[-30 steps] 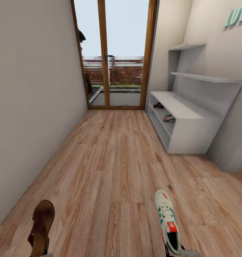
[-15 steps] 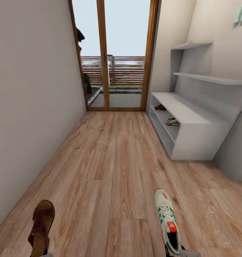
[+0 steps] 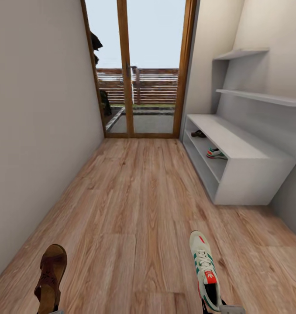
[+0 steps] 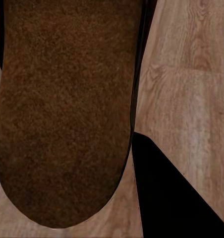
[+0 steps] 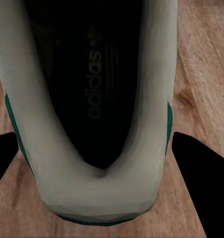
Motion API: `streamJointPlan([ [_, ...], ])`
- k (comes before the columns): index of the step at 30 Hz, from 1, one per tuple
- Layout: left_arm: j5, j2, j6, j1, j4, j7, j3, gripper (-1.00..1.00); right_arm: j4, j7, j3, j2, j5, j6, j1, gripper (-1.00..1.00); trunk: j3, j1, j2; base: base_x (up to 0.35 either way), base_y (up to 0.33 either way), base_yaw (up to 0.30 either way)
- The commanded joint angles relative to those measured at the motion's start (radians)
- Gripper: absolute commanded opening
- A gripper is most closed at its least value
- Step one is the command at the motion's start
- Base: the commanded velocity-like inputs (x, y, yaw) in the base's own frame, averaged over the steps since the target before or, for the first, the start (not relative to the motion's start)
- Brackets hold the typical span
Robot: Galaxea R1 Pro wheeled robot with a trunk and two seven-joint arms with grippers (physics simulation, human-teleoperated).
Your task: Pick up the two gym shoes and the two sandals from the corridor floor and place them onto the hallstand (shoe rack) in the corridor, making sure they are on the rack and not on the floor. Arrange them so the two gym shoes are next to each other and the two sandals are next to each other.
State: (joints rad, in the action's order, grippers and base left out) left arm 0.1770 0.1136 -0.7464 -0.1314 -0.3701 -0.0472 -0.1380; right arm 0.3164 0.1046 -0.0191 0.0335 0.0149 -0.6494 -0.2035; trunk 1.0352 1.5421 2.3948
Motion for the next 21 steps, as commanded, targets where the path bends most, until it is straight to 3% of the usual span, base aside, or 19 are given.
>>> streamJointPlan([
  [1, 0.002, 0.0, -0.002, -0.001, 0.0, -0.004, -0.002, -1.0, 0.0, 0.006, -0.002, 0.0, 0.002, -0.002, -0.001, -1.0, 0.001, 0.0, 0.0, 0.338, 0.0, 0.0],
  [21, 0.002, 0.0, -0.002, -0.001, 0.0, -0.004, -0.002, -1.0, 0.0, 0.006, -0.002, 0.0, 0.002, -0.002, -0.001, -1.0, 0.001, 0.0, 0.0, 0.338, 0.0, 0.0],
])
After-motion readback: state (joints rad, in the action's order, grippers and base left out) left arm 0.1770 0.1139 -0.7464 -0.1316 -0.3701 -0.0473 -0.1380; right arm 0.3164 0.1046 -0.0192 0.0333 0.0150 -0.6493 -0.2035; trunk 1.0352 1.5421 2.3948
